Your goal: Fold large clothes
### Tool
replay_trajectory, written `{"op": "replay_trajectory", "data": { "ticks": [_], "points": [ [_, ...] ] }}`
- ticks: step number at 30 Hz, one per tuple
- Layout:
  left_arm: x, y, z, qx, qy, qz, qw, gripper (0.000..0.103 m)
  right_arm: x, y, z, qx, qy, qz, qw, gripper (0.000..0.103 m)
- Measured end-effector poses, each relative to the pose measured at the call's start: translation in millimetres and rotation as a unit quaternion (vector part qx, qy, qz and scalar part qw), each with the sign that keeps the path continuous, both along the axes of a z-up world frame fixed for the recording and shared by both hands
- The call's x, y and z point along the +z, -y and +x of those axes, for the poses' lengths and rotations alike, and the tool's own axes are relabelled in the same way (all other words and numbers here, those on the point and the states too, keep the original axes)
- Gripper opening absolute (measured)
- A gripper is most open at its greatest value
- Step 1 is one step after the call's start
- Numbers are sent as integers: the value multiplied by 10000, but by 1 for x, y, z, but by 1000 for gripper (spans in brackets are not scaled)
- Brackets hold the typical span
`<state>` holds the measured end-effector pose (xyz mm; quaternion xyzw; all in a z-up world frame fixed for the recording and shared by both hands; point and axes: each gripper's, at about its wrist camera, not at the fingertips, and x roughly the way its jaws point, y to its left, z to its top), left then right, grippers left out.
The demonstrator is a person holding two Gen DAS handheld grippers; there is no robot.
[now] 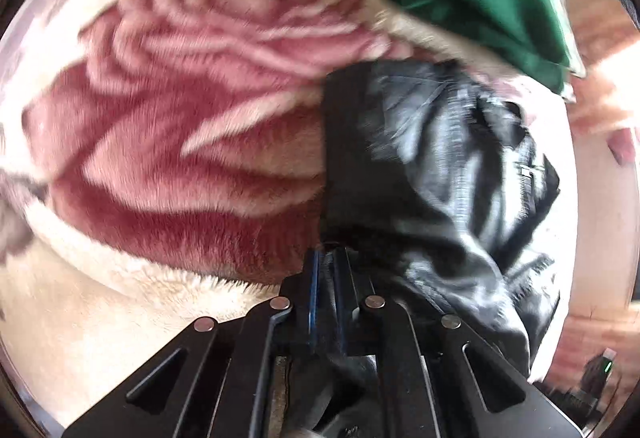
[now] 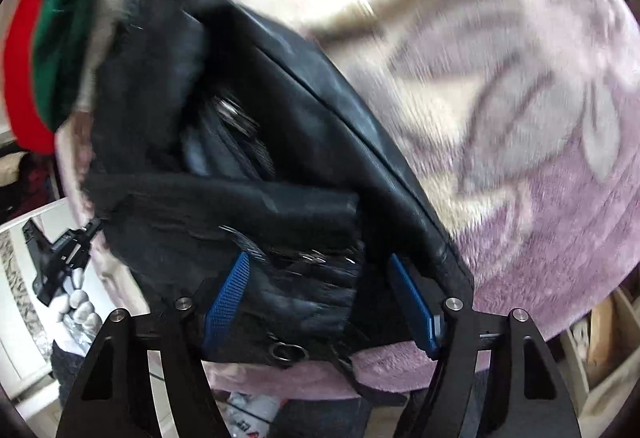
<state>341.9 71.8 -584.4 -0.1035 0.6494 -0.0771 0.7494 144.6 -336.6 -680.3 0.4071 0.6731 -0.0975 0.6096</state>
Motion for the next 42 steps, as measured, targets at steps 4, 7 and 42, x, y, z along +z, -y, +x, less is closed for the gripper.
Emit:
{"op": "replay_trajectory", "data": {
  "ticks": [4,7,42],
  "points": [
    [6,-2,6,-214,153,115,9996,84,23,16,16,171,300,-325,9989,75],
    [-7,-17,-17,-235,-103,130,9996,87,8,33,25,339,26,-577,9978,75],
    [18,-45,-263,1941,-1138,-893,9703,48,5,135,-6,1034,-443,668,9914,55]
  ]
}}
